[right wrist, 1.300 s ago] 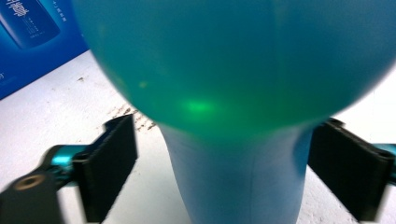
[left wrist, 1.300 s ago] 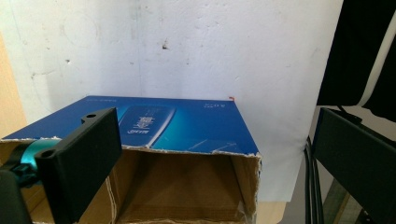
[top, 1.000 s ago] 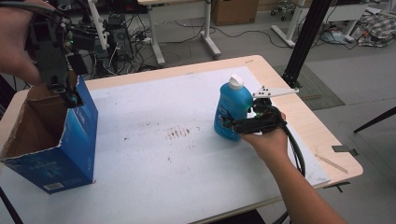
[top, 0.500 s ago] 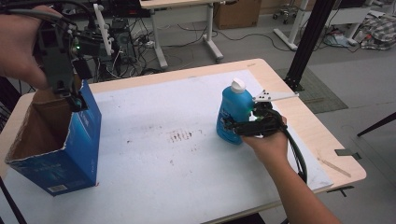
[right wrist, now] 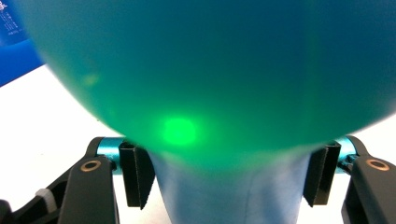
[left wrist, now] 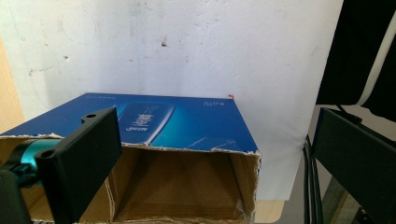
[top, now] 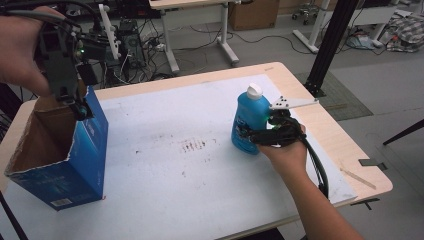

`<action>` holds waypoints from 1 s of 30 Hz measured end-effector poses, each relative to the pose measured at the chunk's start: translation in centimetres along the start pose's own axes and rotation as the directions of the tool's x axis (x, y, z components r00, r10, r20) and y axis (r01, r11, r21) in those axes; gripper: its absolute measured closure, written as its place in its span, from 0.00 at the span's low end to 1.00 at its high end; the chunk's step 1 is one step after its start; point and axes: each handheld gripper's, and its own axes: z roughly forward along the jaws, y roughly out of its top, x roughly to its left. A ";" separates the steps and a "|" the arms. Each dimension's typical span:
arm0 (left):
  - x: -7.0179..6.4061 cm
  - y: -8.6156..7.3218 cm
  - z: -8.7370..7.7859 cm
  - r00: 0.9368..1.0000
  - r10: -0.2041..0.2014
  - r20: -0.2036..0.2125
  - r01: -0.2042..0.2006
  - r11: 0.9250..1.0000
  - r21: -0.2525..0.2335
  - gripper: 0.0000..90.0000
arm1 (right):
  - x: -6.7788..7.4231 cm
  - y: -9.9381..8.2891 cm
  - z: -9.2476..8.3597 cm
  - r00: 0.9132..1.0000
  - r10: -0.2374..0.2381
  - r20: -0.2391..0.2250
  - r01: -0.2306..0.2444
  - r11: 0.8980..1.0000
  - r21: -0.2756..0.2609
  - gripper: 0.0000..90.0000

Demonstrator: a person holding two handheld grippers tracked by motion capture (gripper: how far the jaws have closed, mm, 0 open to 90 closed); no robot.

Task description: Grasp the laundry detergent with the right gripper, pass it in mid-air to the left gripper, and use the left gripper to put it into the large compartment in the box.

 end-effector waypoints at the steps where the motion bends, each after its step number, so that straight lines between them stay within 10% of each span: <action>1: 0.0 0.0 0.0 1.000 0.002 0.000 -0.002 1.000 0.005 0.02 | 0.0 0.0 0.0 1.000 0.001 0.000 -0.001 1.000 -0.001 0.37; 30: -0.6 0.5 -0.3 1.000 0.008 -0.009 -0.008 1.000 0.000 0.02 | 0.7 1.1 -1.0 0.995 -0.091 -0.048 0.091 0.996 -0.001 0.51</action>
